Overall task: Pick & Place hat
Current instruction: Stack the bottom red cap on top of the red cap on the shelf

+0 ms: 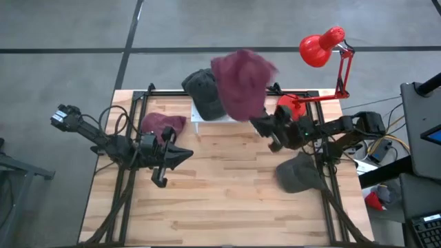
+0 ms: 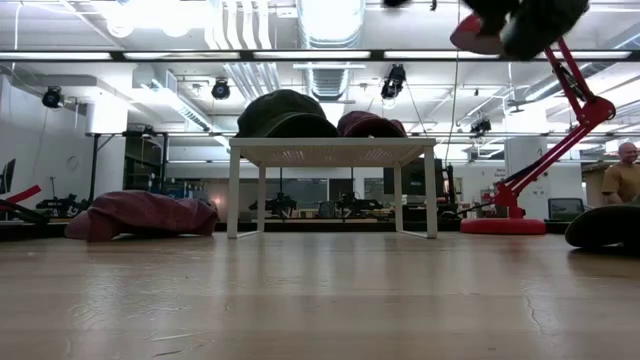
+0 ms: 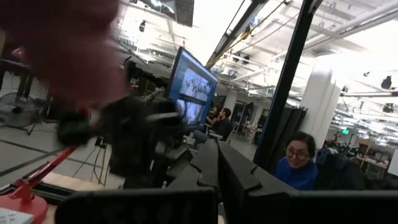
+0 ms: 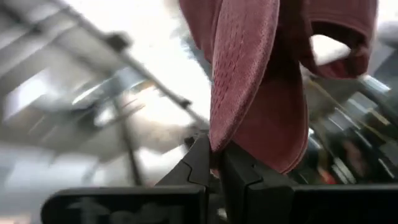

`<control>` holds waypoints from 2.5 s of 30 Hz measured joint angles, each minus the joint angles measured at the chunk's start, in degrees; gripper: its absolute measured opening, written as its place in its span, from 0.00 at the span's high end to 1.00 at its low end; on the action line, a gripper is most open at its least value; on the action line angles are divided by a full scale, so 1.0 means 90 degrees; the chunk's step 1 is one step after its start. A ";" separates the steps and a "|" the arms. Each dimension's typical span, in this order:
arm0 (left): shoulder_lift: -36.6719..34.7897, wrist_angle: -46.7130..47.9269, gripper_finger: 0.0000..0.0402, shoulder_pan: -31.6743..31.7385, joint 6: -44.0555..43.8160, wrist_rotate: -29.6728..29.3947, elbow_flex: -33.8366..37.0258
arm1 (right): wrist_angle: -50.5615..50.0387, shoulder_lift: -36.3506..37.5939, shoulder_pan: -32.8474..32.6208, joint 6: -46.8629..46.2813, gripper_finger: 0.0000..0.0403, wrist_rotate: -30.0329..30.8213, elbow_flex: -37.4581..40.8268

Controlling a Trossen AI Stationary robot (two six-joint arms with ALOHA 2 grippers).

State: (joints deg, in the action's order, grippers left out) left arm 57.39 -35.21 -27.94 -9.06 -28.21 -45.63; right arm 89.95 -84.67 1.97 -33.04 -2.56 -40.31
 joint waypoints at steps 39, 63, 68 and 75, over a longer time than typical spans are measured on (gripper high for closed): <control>-0.0007 0.0393 0.99 0.0012 -0.0141 -0.0049 0.0000 | -0.1287 0.1527 -0.1022 0.3925 0.97 -0.1377 0.0600; -0.0027 0.0233 0.99 0.0012 -0.0026 0.0467 -0.0282 | -0.0530 0.0895 -0.1585 0.3320 0.97 0.0210 -0.0170; -0.0027 0.0294 0.99 0.0012 0.0185 0.0476 -0.0473 | -0.0567 0.0544 -0.1746 0.3567 0.97 0.2212 -0.0573; -0.0027 0.0588 0.99 0.0010 0.0011 0.0481 -0.0454 | -0.0712 0.0197 -0.1546 0.0779 0.97 0.2788 -0.0841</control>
State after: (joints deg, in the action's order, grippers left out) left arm 57.14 -29.92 -27.86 -8.96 -23.88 -49.71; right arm 83.53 -82.90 -11.94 -26.03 22.53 -47.88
